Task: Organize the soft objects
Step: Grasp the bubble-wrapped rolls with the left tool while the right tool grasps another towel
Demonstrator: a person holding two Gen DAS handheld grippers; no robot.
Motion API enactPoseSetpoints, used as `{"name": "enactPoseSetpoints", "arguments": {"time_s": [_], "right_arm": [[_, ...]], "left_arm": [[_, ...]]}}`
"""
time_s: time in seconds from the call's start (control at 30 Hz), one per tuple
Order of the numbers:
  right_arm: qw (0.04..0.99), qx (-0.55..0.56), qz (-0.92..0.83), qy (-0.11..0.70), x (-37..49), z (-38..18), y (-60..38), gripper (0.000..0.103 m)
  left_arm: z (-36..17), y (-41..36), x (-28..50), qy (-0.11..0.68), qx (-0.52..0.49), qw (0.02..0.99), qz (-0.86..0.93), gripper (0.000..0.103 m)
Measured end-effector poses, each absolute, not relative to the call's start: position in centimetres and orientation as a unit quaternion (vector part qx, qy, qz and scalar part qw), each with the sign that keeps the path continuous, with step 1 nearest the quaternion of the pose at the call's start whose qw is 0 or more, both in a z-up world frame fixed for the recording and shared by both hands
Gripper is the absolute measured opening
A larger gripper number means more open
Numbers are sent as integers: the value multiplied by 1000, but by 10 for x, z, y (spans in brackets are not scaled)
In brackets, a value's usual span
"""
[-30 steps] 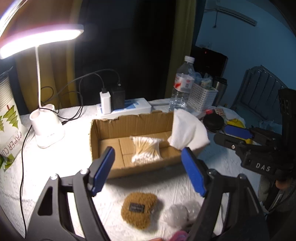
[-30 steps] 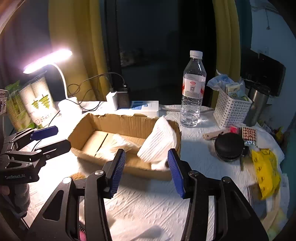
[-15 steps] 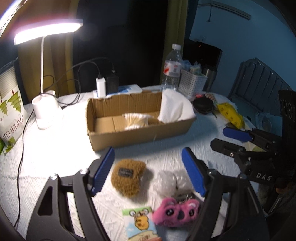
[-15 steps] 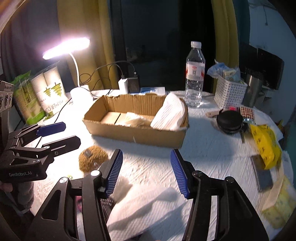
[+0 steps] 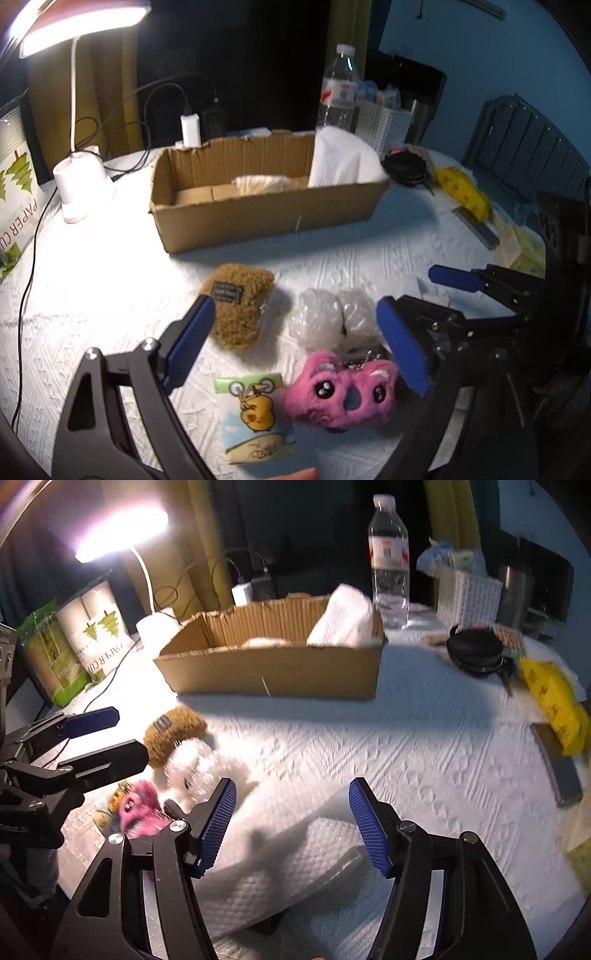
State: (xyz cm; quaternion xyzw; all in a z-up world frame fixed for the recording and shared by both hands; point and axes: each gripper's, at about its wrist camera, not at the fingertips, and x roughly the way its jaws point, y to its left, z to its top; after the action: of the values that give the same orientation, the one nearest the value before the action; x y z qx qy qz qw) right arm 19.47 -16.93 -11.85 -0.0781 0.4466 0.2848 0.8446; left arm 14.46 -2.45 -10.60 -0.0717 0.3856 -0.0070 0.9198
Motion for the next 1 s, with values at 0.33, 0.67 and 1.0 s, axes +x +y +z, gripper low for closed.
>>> {"name": "enactPoseSetpoints", "arguments": {"time_s": [0.33, 0.67, 1.0], "right_arm": [[824, -83, 301, 473, 195, -145, -169, 48], [835, -72, 313, 446, 194, -133, -187, 12], [861, -35, 290, 416, 199, -109, -223, 11]], "left_arm": [[-123, -43, 161, 422, -42, 906, 5, 90], [-131, -61, 172, 437, -11, 899, -5, 85], [-146, -72, 193, 470, 11, 882, -30, 63]]}}
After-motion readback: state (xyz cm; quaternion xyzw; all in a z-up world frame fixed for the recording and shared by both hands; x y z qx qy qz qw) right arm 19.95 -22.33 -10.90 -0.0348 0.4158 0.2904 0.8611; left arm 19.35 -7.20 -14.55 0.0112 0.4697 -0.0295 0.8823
